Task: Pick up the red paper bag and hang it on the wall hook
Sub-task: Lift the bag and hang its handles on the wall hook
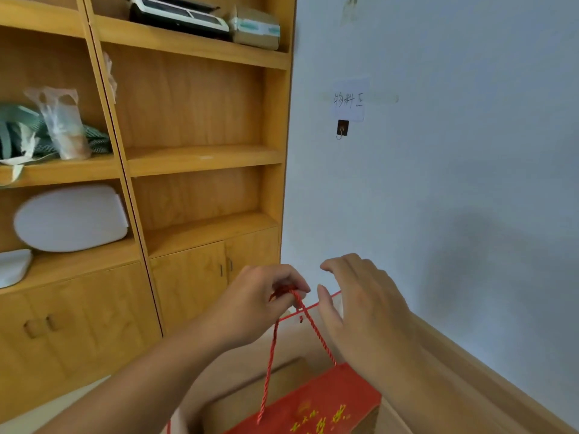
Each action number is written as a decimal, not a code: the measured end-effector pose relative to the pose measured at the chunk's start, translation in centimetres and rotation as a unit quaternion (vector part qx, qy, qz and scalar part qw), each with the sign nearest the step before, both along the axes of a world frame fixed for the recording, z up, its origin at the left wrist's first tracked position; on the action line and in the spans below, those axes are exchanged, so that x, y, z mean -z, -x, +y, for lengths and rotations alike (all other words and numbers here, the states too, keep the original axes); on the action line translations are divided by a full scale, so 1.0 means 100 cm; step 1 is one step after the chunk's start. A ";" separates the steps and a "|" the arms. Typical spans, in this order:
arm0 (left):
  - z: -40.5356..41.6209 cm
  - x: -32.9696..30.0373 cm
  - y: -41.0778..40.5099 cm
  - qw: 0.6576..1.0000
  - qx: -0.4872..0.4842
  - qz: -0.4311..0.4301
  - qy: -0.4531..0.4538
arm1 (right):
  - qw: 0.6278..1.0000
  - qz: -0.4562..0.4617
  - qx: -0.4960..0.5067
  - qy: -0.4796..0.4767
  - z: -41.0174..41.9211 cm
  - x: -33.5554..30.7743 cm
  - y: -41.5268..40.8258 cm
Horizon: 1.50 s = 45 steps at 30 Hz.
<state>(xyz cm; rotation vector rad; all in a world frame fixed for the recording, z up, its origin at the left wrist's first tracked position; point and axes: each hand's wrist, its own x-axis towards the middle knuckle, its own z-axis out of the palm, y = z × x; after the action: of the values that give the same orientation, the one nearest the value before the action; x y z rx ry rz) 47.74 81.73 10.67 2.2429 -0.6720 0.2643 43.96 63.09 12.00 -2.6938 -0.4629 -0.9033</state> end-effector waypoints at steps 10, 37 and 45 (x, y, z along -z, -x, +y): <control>0.096 -0.023 -0.161 0.997 0.016 0.029 -0.069 | 0.999 -0.010 0.029 -0.010 0.092 -0.019 -0.165; 0.137 -0.077 -0.608 0.948 0.250 -0.150 -0.126 | 0.952 -0.055 0.301 0.023 0.174 -0.036 -0.540; 0.089 -0.090 -0.694 0.944 0.301 -0.109 -0.083 | 0.940 -0.041 0.338 0.028 0.140 -0.049 -0.615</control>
<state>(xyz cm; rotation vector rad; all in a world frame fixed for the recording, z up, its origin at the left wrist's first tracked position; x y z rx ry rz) 117.09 90.65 19.63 2.0565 -1.5030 0.1516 105.45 77.04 16.90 -2.9053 0.4735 -1.1750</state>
